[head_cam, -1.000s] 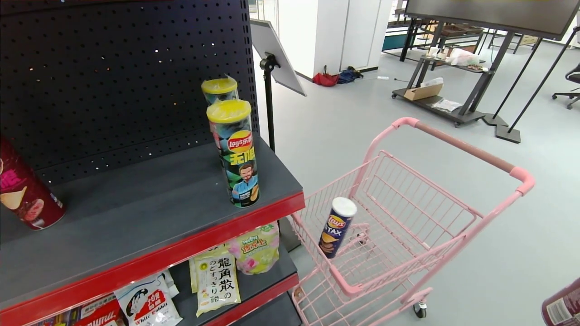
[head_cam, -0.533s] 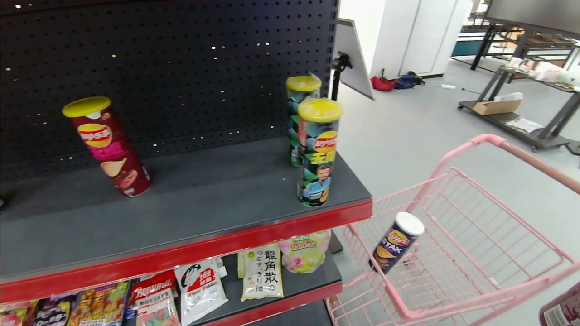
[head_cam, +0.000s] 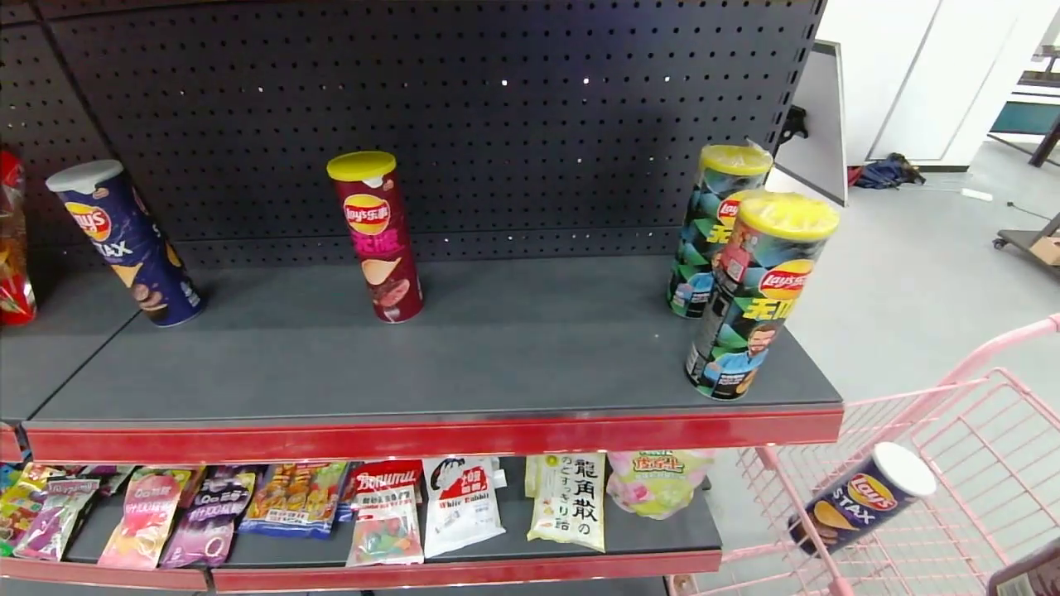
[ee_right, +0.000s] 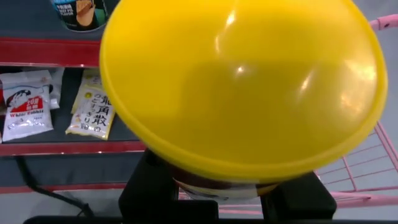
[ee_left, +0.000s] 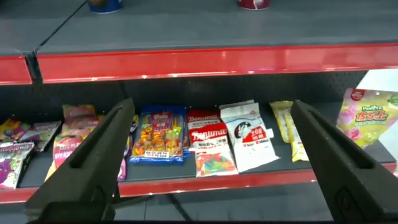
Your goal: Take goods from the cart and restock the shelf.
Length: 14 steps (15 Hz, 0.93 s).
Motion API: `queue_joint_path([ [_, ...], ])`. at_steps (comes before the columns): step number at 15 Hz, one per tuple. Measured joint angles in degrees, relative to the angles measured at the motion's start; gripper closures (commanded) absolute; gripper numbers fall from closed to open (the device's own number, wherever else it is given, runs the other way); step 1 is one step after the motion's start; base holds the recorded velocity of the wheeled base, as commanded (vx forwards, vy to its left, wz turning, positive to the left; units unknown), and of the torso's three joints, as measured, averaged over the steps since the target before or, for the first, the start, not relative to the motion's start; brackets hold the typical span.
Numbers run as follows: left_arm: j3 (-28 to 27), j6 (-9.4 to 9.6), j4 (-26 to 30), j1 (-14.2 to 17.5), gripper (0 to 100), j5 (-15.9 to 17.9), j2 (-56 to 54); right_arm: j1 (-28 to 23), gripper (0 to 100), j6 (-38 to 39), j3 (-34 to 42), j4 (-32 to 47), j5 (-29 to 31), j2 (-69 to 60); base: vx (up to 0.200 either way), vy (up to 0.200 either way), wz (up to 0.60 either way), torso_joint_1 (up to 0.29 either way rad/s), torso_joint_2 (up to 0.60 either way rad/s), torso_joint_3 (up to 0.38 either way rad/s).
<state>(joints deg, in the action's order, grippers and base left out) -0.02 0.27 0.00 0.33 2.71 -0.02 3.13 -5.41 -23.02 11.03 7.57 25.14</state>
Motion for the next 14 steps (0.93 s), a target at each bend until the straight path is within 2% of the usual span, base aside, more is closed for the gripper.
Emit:
queue_joint_path([
  [1,0.0,0.0,0.0,0.02,0,0.05,0.0,0.04,100,0.02,0.8,0.23,0.01,-1.44,0.0,0.0,0.0,0.0,0.0,0.0],
  [7,0.02,0.06,-0.05,-0.02,0,0.02,0.0,0.22,100,-0.22,4.69,0.65,-0.38,-10.59,0.0,0.2,0.0,0.004,0.0,0.002],
  [14,0.02,0.0,-0.05,0.0,0,0.02,0.0,0.56,100,-0.38,4.85,0.32,-2.46,-13.53,0.0,0.2,0.0,0.0,0.0,0.004],
])
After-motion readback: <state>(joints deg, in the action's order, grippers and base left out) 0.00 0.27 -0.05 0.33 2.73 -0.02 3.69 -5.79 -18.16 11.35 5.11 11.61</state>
